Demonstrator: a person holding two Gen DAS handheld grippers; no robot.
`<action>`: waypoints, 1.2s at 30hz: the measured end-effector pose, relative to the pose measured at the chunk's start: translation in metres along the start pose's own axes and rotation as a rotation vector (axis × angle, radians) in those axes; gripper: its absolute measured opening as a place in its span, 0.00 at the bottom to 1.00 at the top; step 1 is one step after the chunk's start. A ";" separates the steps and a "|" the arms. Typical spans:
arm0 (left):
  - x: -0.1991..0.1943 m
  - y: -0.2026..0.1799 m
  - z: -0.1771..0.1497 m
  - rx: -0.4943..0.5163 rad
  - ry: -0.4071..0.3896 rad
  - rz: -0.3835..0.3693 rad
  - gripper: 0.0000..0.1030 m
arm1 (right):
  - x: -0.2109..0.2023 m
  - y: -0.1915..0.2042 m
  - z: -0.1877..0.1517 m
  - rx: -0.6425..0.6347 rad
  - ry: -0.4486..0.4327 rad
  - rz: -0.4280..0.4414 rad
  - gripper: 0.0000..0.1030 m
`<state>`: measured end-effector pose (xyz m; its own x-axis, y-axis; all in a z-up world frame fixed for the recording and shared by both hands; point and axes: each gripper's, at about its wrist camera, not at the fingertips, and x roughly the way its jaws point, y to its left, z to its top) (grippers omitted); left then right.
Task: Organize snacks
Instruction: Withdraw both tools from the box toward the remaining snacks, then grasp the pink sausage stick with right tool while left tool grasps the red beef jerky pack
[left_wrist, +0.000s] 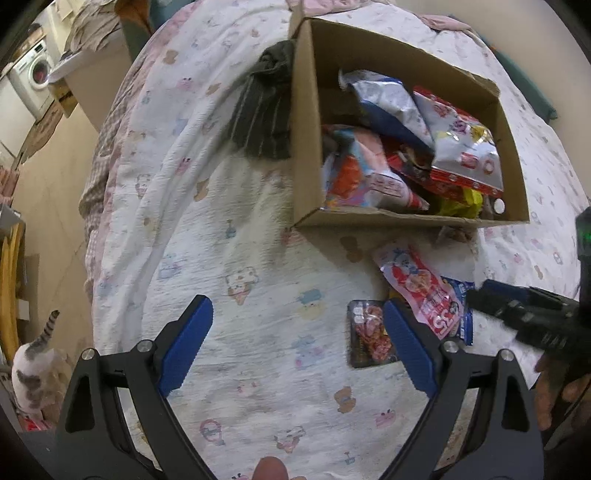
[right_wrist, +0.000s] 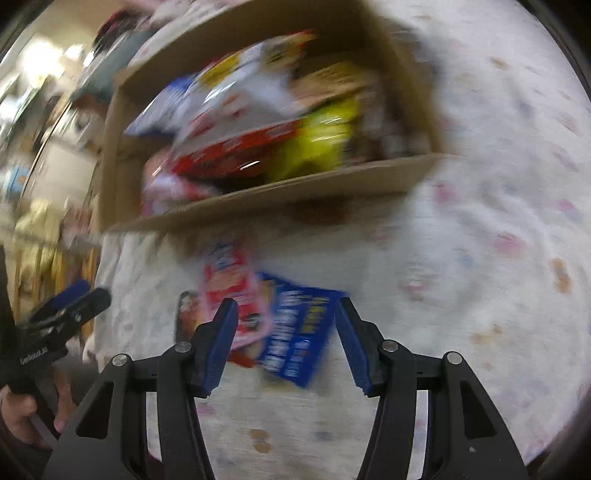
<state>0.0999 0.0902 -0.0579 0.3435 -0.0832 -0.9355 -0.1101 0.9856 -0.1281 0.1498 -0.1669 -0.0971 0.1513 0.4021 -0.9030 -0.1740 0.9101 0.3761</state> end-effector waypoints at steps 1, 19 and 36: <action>0.000 0.002 0.000 -0.003 -0.003 0.002 0.89 | 0.008 0.013 0.003 -0.052 0.019 -0.010 0.55; 0.009 0.034 0.004 -0.090 0.013 -0.006 0.89 | 0.080 0.074 0.011 -0.368 0.076 -0.153 0.53; 0.007 0.017 0.001 -0.059 0.000 0.000 0.89 | 0.011 0.035 -0.014 -0.278 -0.040 -0.127 0.10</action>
<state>0.1014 0.1063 -0.0663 0.3434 -0.0830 -0.9355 -0.1650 0.9753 -0.1471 0.1319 -0.1321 -0.0968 0.2261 0.2951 -0.9283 -0.4097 0.8934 0.1843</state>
